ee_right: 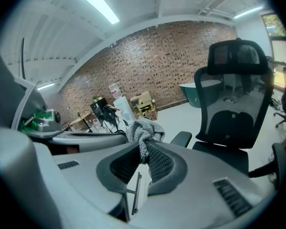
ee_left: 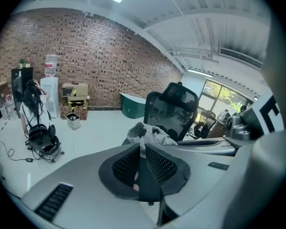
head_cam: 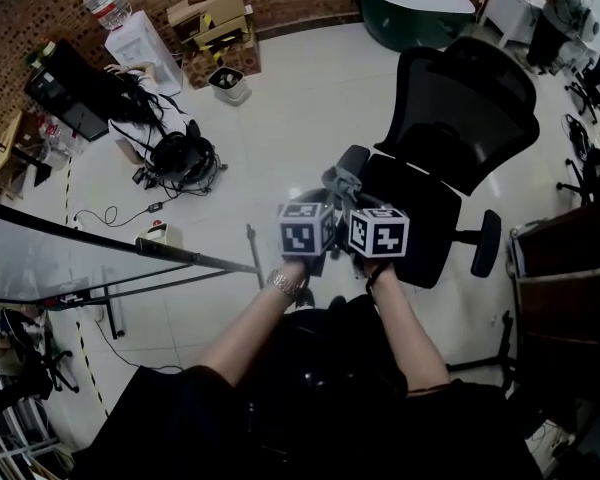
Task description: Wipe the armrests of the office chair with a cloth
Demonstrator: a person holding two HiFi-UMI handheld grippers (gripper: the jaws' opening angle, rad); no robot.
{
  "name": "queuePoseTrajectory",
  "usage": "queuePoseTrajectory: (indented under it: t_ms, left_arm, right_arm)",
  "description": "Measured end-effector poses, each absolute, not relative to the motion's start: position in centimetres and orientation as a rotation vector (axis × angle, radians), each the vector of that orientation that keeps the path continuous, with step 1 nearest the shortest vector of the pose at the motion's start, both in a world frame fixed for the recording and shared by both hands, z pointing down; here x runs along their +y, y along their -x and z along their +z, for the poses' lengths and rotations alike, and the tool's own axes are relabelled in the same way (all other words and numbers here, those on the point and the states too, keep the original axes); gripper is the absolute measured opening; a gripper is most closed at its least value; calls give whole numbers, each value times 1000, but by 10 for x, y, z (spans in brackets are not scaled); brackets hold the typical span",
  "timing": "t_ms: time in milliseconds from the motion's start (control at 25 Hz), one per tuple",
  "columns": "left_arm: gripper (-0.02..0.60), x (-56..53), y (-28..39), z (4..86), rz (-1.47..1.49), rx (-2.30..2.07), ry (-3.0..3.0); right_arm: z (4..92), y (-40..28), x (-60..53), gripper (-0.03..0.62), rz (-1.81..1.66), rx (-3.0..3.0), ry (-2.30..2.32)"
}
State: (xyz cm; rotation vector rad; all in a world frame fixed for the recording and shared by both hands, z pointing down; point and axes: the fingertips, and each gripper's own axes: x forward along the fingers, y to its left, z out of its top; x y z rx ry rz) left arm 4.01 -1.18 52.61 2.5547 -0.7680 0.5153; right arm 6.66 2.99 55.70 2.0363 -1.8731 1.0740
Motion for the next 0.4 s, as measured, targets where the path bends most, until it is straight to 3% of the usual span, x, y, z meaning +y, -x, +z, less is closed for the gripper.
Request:
queuePoseTrajectory:
  t_ms: [400]
  left_arm:
    - [44, -10, -31, 535, 572, -735, -2551]
  right_arm:
    - [553, -61, 30, 38, 1066, -1854, -2059]
